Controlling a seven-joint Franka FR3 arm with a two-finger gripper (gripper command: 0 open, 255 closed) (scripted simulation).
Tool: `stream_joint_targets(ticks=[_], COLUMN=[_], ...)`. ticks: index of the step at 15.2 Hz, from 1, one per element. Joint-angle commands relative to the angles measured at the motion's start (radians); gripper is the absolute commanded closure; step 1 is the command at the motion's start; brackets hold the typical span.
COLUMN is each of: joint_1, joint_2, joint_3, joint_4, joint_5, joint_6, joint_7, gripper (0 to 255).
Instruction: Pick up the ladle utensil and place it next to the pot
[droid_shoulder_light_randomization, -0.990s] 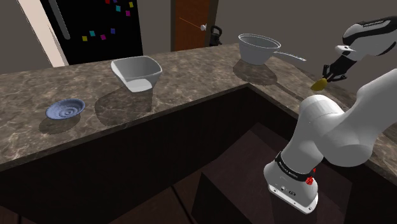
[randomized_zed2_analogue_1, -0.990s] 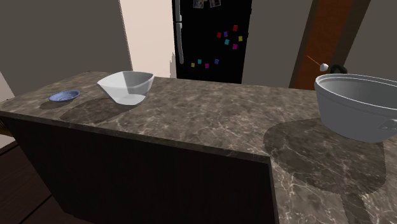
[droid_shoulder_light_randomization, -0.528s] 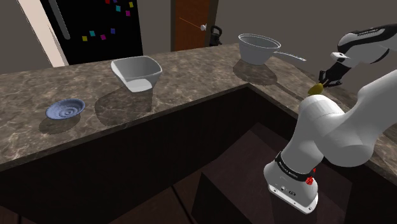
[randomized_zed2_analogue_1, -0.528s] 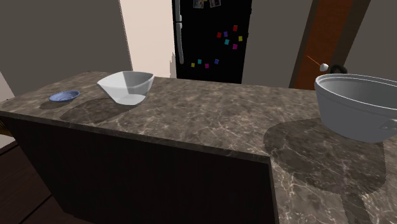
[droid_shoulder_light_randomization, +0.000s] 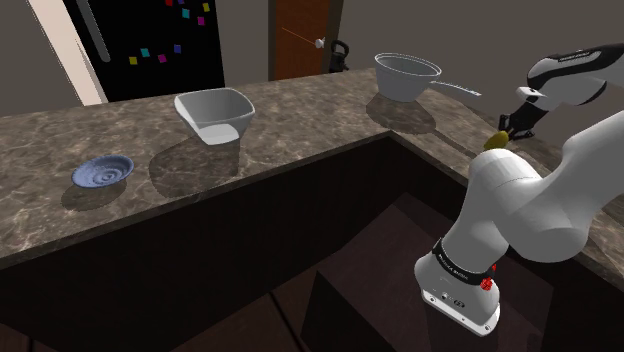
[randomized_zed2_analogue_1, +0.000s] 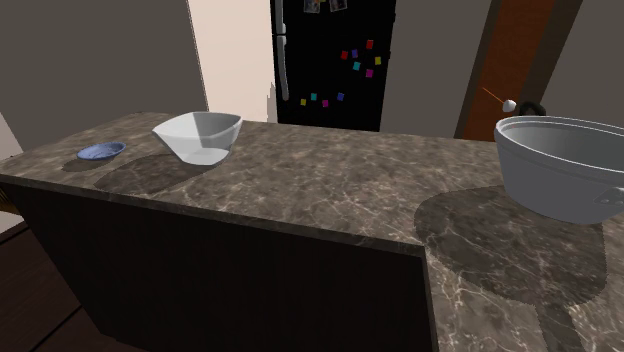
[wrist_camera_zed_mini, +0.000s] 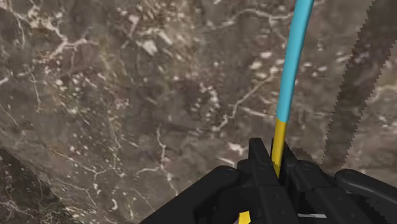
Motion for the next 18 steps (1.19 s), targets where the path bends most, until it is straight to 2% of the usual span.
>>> stream_joint_targets(ticks=[1,2,7,11,18], joint_1=[0.000,0.001,0.000,-0.046,-0.046], joint_2=[-0.001,-0.002,-0.001,0.050,0.050], joint_3=[0.000,-0.001,0.000,0.056,0.056], joint_4=[-0.003,-0.002,-0.003,0.057,0.057], joint_5=[0.001,0.000,0.001,0.055,0.055], joint_6=[-0.001,-0.002,-0.001,-0.103,-0.103], joint_7=[0.000,-0.001,0.000,-0.035,-0.035], gripper=[255,0,0,0,0])
